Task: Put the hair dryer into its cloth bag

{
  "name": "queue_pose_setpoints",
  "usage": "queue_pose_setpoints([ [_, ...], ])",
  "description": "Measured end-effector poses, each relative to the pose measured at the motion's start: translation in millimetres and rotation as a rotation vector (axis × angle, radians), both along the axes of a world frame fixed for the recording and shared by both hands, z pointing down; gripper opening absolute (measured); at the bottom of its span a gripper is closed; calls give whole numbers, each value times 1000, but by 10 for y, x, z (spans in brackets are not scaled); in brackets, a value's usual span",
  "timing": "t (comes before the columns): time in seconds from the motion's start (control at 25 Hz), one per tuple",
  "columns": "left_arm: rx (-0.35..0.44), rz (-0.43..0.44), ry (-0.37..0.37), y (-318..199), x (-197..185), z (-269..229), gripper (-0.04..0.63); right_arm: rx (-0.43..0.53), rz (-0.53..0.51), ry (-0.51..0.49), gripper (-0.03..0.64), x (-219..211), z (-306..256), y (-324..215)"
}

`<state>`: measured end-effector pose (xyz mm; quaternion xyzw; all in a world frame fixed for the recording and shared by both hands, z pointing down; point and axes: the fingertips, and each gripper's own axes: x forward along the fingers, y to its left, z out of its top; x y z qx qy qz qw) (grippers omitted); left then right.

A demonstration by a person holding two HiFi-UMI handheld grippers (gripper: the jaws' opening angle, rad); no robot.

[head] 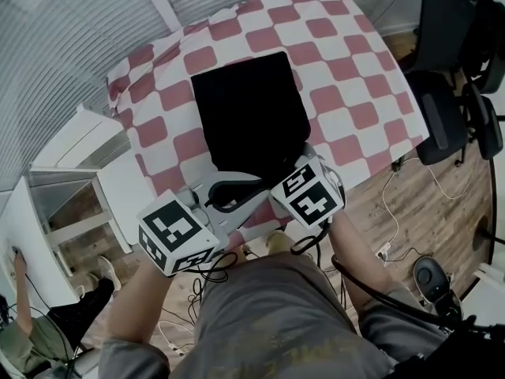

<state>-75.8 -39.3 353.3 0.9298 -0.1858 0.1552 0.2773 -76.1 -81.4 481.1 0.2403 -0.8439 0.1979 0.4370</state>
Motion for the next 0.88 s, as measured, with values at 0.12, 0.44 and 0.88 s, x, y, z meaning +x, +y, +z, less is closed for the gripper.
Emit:
queue_pose_setpoints([
  [0.12,-14,-19,2,-29,-19,54,29,23,-13,31,314,2,82,-38],
  [0.44,-36,-71,51,-118,-61,106,29,112,-51,56,324,-57,242,-97],
  [0.88,-27,-194,100,-264,-252,-10,28,136,-113,-66,449,-4,0,154],
])
